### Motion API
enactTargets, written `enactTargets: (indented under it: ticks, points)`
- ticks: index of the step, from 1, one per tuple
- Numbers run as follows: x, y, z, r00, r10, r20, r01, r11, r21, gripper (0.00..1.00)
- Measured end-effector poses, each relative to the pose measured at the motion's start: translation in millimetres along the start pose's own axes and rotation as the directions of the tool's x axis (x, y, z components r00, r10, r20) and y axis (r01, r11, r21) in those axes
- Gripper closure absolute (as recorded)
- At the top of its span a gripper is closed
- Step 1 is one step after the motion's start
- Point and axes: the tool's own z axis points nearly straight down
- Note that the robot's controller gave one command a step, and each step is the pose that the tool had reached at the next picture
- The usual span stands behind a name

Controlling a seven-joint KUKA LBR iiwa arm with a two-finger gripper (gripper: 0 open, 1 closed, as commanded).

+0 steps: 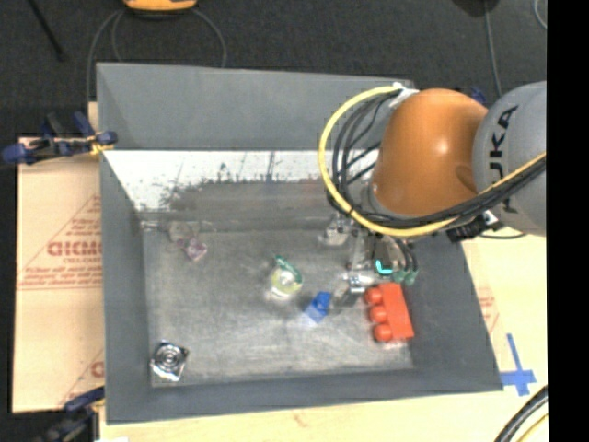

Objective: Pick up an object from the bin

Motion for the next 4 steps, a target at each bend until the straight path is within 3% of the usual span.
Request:
enactTargets:
  ticks: [1,2,3,4]
  points:
    - [14.1,-5.5,133.8,0.988,0.151,0.012,-0.151,0.989,-0.005,0.0]
    - [-20.8,-40.0,142.7,0.966,0.26,-0.002,-0.26,0.966,-0.011,0.0]
    - [-23.3,-41.3,138.3,0.966,0.259,0.007,-0.259,0.966,-0.01,1.0]
    - [-9.2,-32.0,38.9,0.967,0.254,0.013,-0.254,0.967,-0.006,1.0]
